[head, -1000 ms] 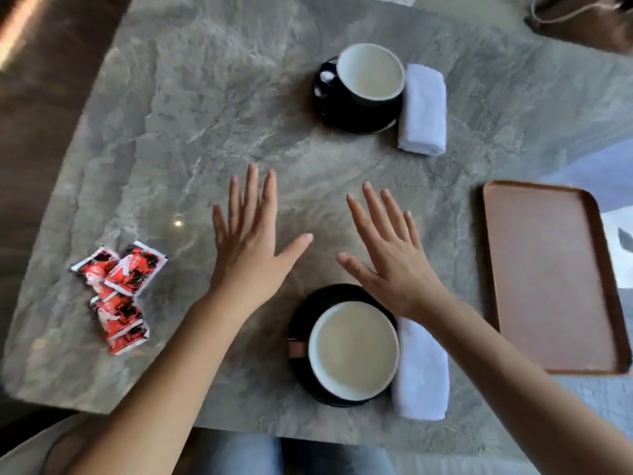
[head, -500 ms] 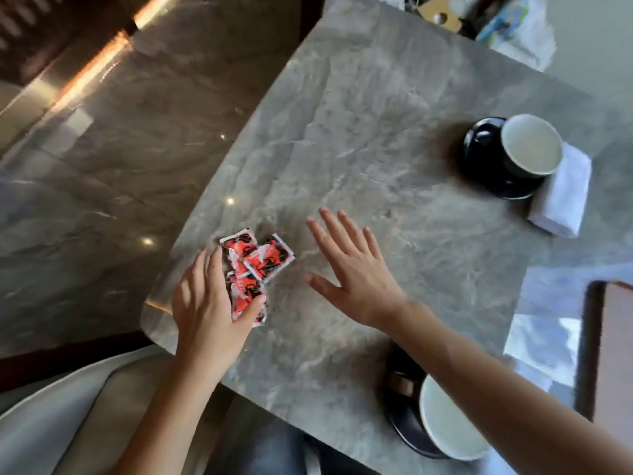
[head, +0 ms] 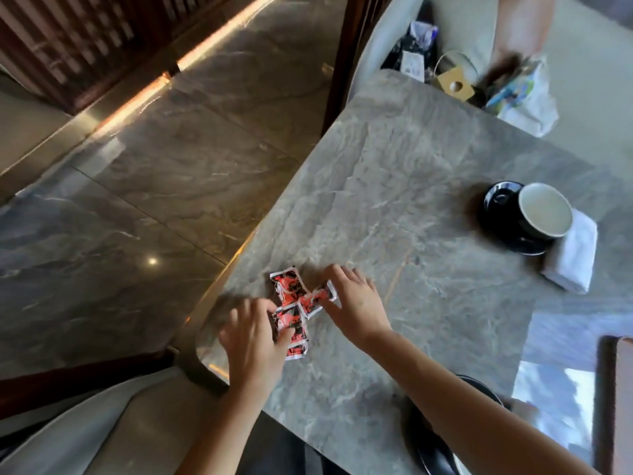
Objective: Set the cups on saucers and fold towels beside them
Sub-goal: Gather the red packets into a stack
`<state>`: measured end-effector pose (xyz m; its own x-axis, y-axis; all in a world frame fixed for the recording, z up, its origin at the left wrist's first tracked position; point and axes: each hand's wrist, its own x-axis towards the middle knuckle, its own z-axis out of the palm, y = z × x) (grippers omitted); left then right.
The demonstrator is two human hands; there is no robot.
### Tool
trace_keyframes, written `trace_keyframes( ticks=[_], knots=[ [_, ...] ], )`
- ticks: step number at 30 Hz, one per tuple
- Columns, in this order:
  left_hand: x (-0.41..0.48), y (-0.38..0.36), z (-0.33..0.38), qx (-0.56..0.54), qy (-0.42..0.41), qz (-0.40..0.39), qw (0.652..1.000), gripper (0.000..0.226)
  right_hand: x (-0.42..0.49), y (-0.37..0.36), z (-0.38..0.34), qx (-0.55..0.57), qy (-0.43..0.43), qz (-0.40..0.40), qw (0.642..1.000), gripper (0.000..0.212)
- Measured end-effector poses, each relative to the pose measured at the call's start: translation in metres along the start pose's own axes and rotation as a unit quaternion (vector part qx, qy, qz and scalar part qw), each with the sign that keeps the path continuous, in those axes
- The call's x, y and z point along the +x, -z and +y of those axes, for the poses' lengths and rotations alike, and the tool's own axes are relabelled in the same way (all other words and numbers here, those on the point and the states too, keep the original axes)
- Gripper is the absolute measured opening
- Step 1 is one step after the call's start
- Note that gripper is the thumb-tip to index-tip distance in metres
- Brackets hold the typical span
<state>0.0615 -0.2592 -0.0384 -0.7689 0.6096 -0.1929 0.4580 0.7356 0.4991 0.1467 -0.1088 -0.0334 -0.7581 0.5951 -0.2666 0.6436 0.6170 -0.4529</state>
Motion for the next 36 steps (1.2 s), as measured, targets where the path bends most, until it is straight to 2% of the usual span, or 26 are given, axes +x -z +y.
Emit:
trace_keyframes(
  ticks=[3, 5, 7, 9, 11, 14, 17, 20, 24, 27, 29, 32, 36],
  knots=[
    [0.003, 0.006, -0.004, -0.104, -0.014, -0.008, 0.994, 0.025, -0.001, 0.014, 0.000, 0.115, -0.013, -0.001, 0.993, 0.011],
    [0.004, 0.011, -0.007, -0.194, 0.021, -0.028, 0.980, 0.020, 0.000, 0.025, 0.001, 0.138, -0.003, -0.001, 0.990, 0.011],
    [0.007, 0.015, -0.012, -0.282, 0.069, -0.049, 0.956, 0.017, 0.001, 0.037, -0.001, 0.189, 0.010, -0.045, 0.981, 0.013],
    [0.008, 0.022, -0.013, -0.352, 0.105, -0.063, 0.928, 0.014, -0.002, 0.044, -0.008, 0.268, 0.036, -0.116, 0.956, 0.013],
    [0.006, 0.030, -0.008, -0.421, 0.137, -0.091, 0.892, 0.022, -0.005, 0.044, -0.022, 0.318, 0.051, -0.165, 0.932, 0.016],
    [0.003, 0.030, -0.003, -0.484, 0.222, -0.125, 0.837, 0.030, -0.004, 0.033, -0.040, 0.308, 0.060, -0.162, 0.936, 0.013],
    [0.002, 0.026, 0.000, -0.533, 0.279, -0.155, 0.784, 0.025, -0.001, 0.023, -0.051, 0.227, 0.069, -0.115, 0.965, 0.015],
    [0.001, 0.025, -0.004, -0.563, 0.274, -0.175, 0.760, 0.018, 0.004, 0.013, -0.055, 0.117, 0.081, -0.076, 0.987, 0.027],
    [0.004, 0.024, -0.014, -0.614, 0.317, -0.143, 0.709, 0.018, 0.026, 0.005, -0.051, 0.134, 0.039, -0.051, 0.989, 0.023],
    [0.006, 0.025, -0.022, -0.603, 0.344, -0.129, 0.708, 0.013, 0.043, -0.001, -0.038, -0.004, 0.032, -0.064, 0.997, 0.040],
    [0.006, 0.026, -0.027, -0.600, 0.351, -0.126, 0.708, 0.015, 0.045, -0.004, -0.034, -0.035, 0.042, -0.078, 0.995, 0.043],
    [0.008, 0.030, -0.028, -0.609, 0.349, -0.122, 0.702, 0.017, 0.042, -0.007, -0.027, -0.019, 0.046, -0.061, 0.997, 0.031],
    [0.013, 0.026, -0.023, -0.578, 0.382, -0.069, 0.718, 0.020, 0.039, 0.000, -0.022, 0.050, -0.035, -0.041, 0.997, 0.020]
  ],
)
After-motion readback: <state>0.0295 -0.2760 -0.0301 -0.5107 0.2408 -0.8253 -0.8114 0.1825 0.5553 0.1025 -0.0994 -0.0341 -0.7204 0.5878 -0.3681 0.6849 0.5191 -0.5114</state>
